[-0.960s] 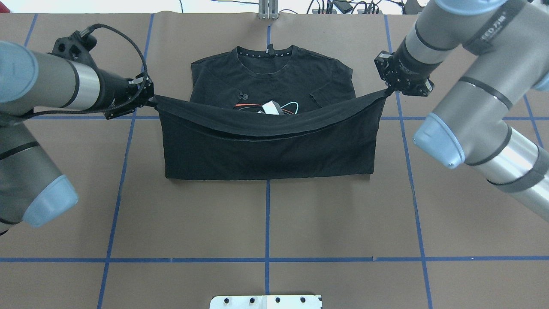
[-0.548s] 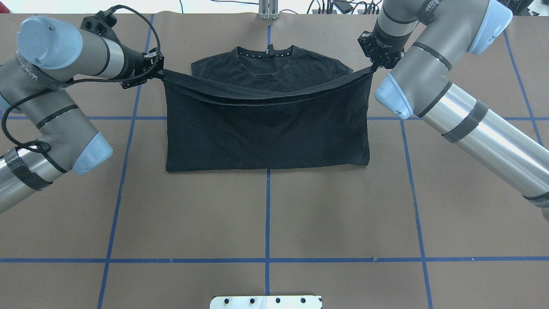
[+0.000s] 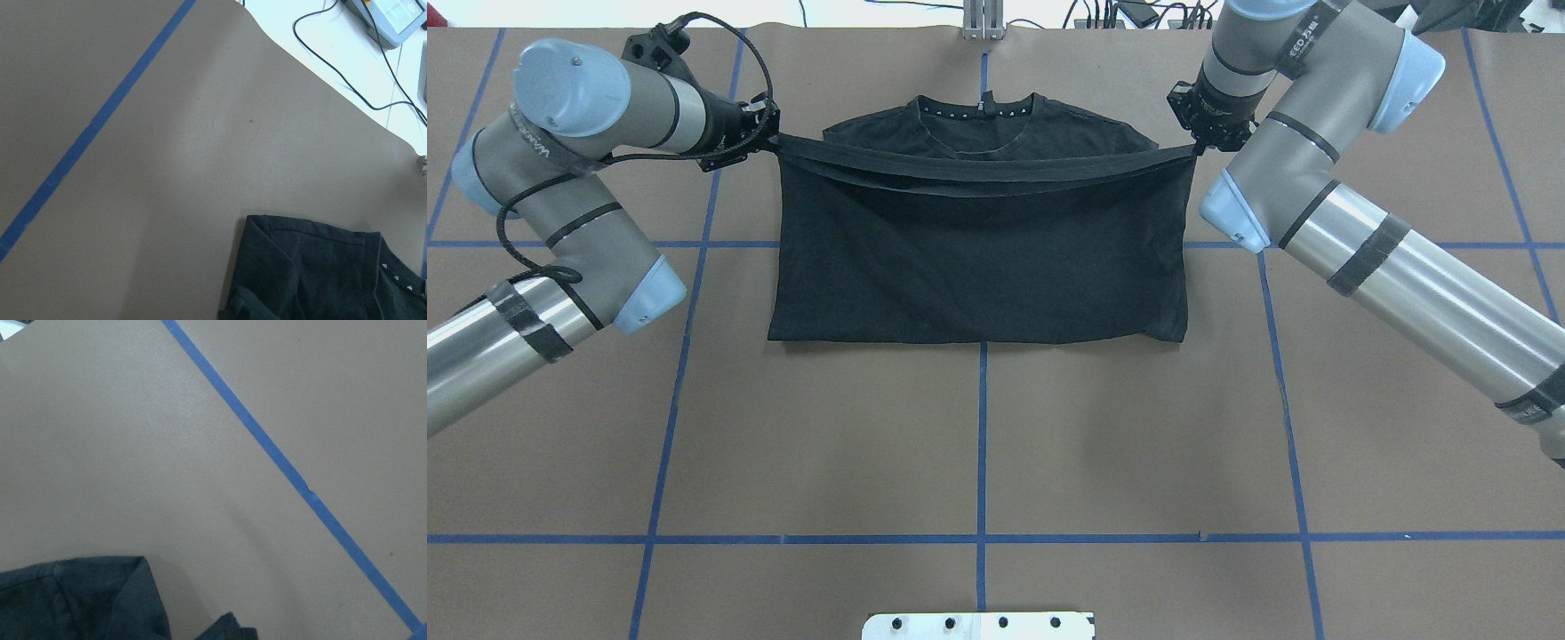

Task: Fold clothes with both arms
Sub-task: 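Lower the hem near the collar and open both grippers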

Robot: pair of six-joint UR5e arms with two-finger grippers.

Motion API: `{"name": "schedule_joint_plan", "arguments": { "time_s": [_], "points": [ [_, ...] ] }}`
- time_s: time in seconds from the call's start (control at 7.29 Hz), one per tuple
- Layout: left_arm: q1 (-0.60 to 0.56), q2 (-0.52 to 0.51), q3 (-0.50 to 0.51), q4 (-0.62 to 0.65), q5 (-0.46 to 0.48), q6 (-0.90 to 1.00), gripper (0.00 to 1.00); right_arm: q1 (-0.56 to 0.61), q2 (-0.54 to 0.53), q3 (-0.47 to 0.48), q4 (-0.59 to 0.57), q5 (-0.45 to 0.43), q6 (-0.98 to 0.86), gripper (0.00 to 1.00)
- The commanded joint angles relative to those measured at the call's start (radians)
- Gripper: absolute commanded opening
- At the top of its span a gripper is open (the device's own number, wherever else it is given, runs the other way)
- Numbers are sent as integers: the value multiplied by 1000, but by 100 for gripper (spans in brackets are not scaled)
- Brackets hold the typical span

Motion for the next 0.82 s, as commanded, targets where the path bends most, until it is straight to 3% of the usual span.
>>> {"name": "schedule_joint_plan", "arguments": {
  "time_s": [0.0, 0.41, 0.55, 0.69],
  "points": [
    [0, -81, 114, -14, 36, -1, 4, -6, 0, -15, 10, -2, 1, 0],
    [0, -83, 178, -57, 59, 1, 4, -7, 23, -65, 38, -30, -1, 0],
    [1, -82, 182, -59, 63, 6, 9, -10, 25, -88, 76, -30, 1, 0],
    [3, -82, 182, -59, 70, 6, 27, -10, 31, -88, 78, -30, 2, 0]
  ]
}}
